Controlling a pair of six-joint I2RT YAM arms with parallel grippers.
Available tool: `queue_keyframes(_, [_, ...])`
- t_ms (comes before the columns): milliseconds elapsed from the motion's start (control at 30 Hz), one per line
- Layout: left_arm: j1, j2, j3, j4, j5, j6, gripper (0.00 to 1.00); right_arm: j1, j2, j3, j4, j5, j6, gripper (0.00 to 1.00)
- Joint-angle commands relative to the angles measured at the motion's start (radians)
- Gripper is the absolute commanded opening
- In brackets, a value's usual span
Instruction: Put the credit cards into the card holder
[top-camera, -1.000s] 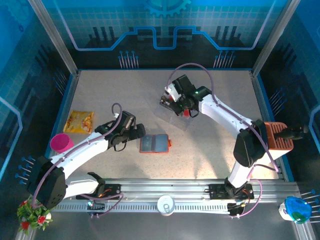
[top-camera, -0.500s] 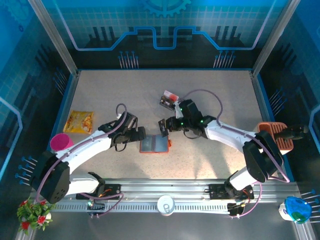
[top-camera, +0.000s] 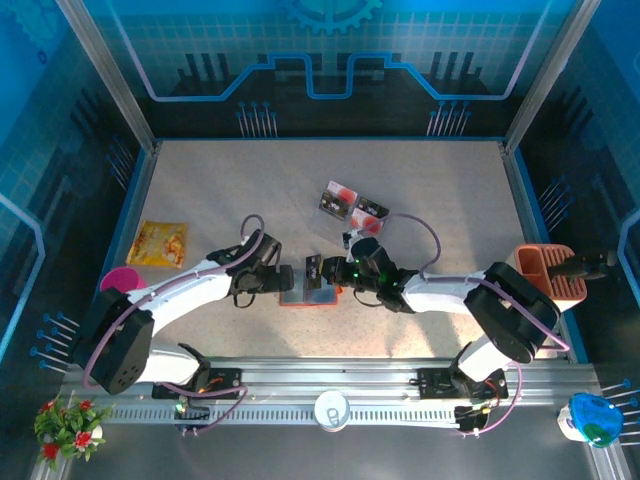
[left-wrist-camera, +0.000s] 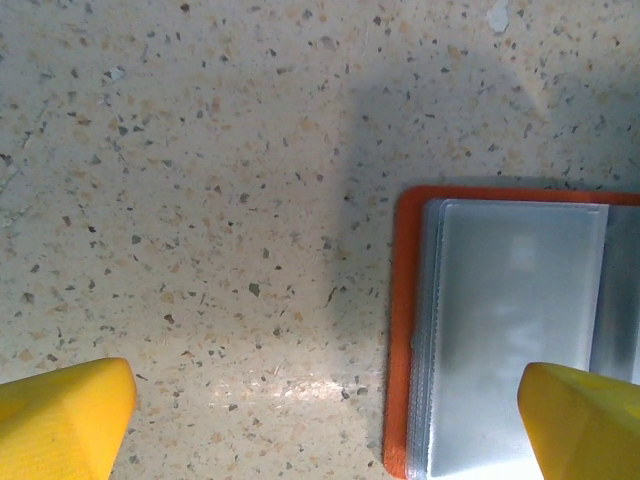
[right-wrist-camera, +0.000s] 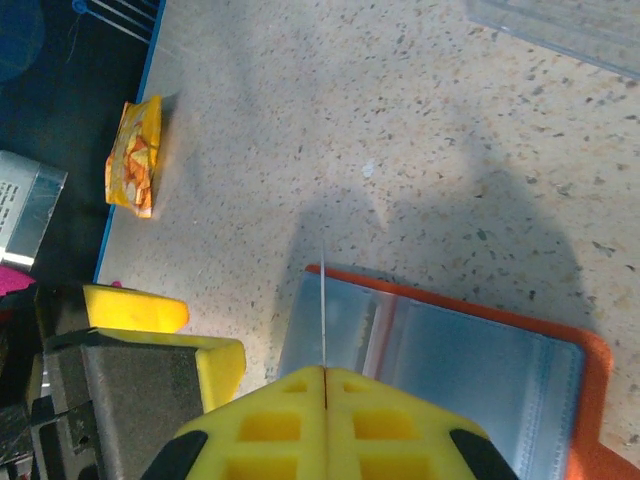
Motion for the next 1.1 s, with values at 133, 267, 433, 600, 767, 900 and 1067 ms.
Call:
queue_keyframes(133, [-0.031, 0.036, -0.027, 0.028, 0.006, 0.013, 0.99, 0.032, 0.051, -0.038, 0.145, 0.087, 0.058, 0.00])
queue_keyframes(267, [-0.041, 0.053, -0.032, 0.029, -0.004, 0.006, 0.99, 0.039, 0.076, -0.045, 0.177, 0.090, 0.074, 0.00])
queue_keyframes(433, [-0.042, 0.064, -0.039, 0.018, -0.017, -0.010, 0.99, 0.047, 0.090, -0.053, 0.190, 0.103, 0.082, 0.00])
queue_keyframes(600, [-0.041, 0.087, -0.032, -0.005, -0.025, -0.032, 0.99, 0.051, 0.101, -0.056, 0.192, 0.107, 0.087, 0.00])
queue_keyframes(767, [-0.043, 0.110, -0.035, -0.013, -0.021, -0.057, 0.99, 0.057, 0.117, -0.061, 0.194, 0.111, 0.099, 0.00])
queue_keyframes(900, [-0.044, 0.117, -0.039, -0.013, -0.019, -0.069, 0.99, 0.061, 0.120, -0.066, 0.189, 0.115, 0.107, 0.00])
queue_keyframes(1067, [-0.045, 0.123, -0.041, -0.013, -0.020, -0.076, 0.99, 0.063, 0.120, -0.067, 0.176, 0.113, 0.114, 0.00])
